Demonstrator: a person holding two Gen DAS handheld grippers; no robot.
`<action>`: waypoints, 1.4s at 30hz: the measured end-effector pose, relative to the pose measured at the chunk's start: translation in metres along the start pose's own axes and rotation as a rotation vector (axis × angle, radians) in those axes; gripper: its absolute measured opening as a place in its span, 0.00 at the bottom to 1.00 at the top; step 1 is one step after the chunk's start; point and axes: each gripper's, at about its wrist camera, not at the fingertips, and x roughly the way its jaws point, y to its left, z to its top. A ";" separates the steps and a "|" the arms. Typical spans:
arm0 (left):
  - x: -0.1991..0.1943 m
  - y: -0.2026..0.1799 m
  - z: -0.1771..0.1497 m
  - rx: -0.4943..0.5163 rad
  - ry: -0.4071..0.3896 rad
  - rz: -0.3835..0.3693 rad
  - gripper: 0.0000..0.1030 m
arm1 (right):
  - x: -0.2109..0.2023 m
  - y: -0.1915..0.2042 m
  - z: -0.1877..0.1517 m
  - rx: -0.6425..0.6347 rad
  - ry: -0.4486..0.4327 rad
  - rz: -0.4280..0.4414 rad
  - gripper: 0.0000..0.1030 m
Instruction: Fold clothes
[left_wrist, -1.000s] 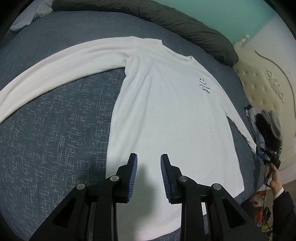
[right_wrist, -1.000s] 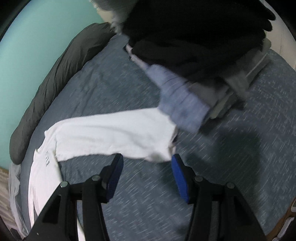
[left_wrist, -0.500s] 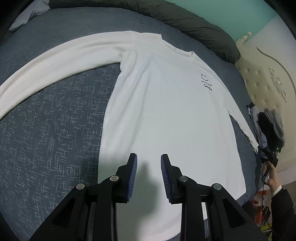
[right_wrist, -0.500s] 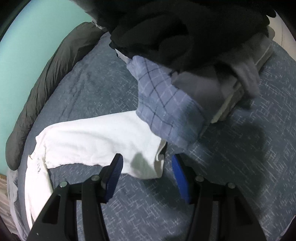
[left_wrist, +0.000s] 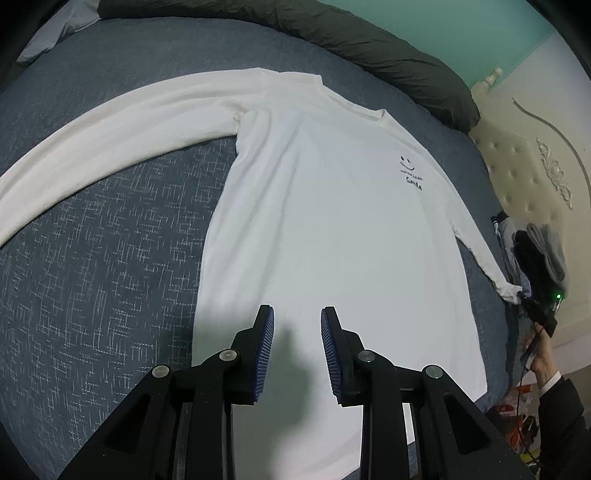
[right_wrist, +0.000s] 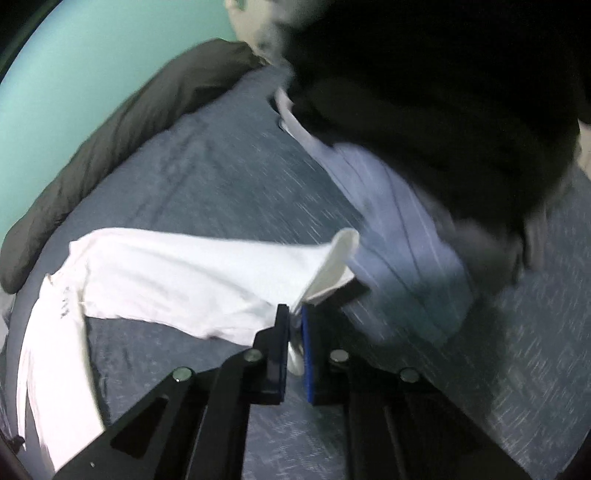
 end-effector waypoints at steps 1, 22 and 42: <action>0.000 0.000 0.002 -0.004 -0.005 -0.005 0.28 | -0.005 0.007 0.006 -0.012 -0.012 0.013 0.06; -0.011 0.011 0.014 -0.036 -0.043 -0.036 0.28 | -0.101 0.150 0.154 -0.183 -0.253 0.116 0.05; -0.004 -0.004 0.009 -0.016 -0.003 -0.002 0.28 | -0.112 0.159 0.243 -0.213 -0.295 0.061 0.05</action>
